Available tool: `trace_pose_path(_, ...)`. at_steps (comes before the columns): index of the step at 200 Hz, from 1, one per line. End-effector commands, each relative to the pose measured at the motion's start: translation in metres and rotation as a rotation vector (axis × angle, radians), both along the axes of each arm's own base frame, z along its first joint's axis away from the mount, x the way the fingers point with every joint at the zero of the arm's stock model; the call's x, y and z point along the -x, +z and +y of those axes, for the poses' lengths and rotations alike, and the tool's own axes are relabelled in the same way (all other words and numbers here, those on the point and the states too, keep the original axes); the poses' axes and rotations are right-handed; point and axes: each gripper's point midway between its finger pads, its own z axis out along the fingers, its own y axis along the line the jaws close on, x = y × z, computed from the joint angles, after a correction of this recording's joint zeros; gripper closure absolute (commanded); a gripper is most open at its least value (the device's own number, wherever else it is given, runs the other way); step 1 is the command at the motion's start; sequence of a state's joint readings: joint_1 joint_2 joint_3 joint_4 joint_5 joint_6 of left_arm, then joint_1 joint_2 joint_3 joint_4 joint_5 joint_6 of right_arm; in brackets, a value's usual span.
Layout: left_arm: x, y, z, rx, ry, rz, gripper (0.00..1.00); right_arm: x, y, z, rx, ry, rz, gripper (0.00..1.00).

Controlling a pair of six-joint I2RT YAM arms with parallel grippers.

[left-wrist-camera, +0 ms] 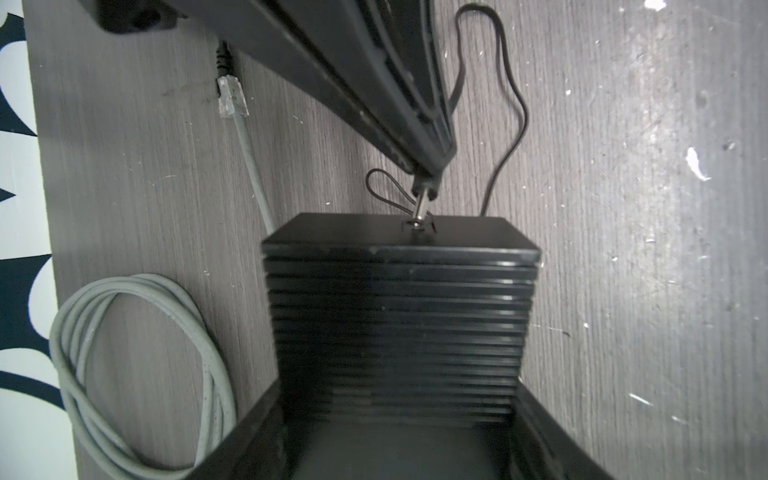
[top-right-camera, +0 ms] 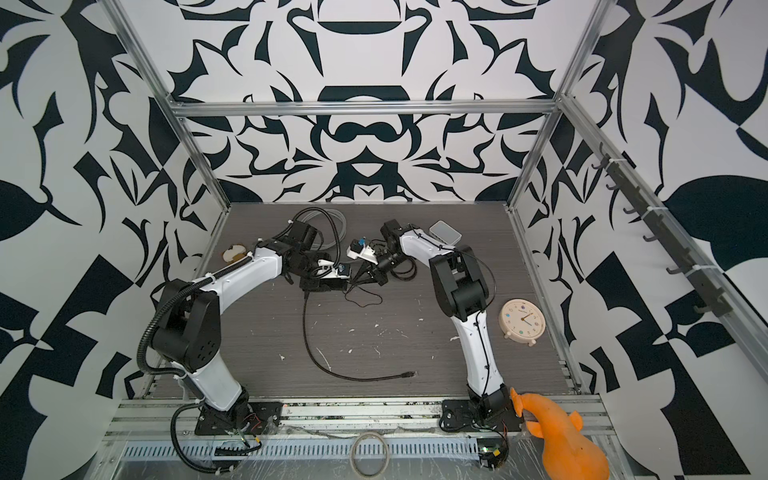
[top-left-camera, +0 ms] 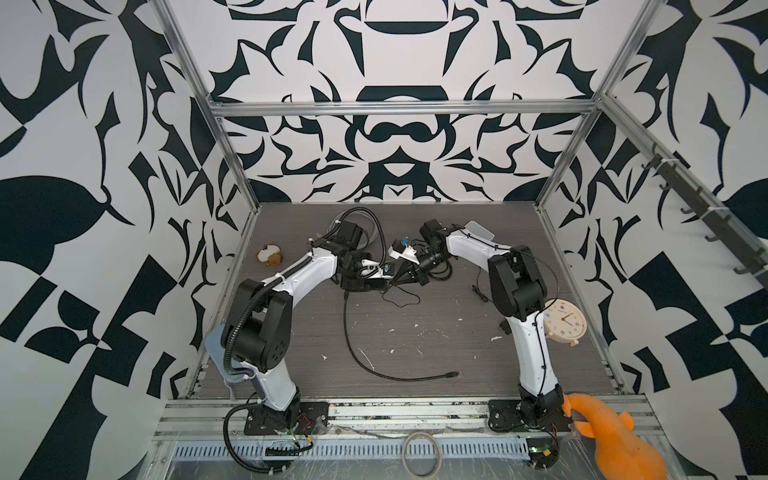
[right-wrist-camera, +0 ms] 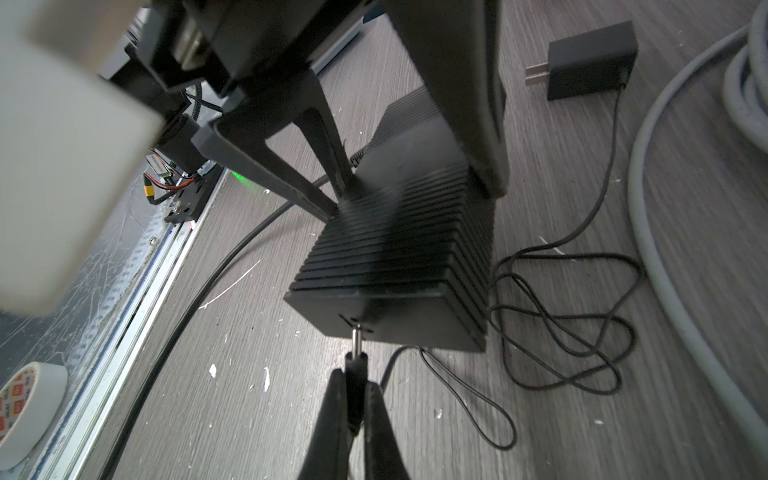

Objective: Insert the plug into the switch port

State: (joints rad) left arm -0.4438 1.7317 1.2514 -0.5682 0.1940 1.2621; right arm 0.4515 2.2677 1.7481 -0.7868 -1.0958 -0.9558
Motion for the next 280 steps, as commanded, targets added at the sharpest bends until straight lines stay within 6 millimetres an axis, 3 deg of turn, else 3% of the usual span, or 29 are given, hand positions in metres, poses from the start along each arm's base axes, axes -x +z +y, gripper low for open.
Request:
trace_pose_path(1, 0.005, 0.004, -0.006, 0.010, -0.041, -0.004, 0.54, -0.003, 0.025, 0.007, -0.039, 0.008, -0.031, 1.00)
trace_pose_path(168, 0.004, 0.011, -0.011, 0.037, -0.037, -0.025, 0.54, 0.004, 0.010, 0.004, 0.012, 0.025, -0.005, 1.00)
trace_pose_path(280, 0.005, 0.012, -0.012, 0.024, -0.052, -0.046, 0.55, 0.002, 0.018, 0.007, 0.011, 0.023, 0.034, 1.00)
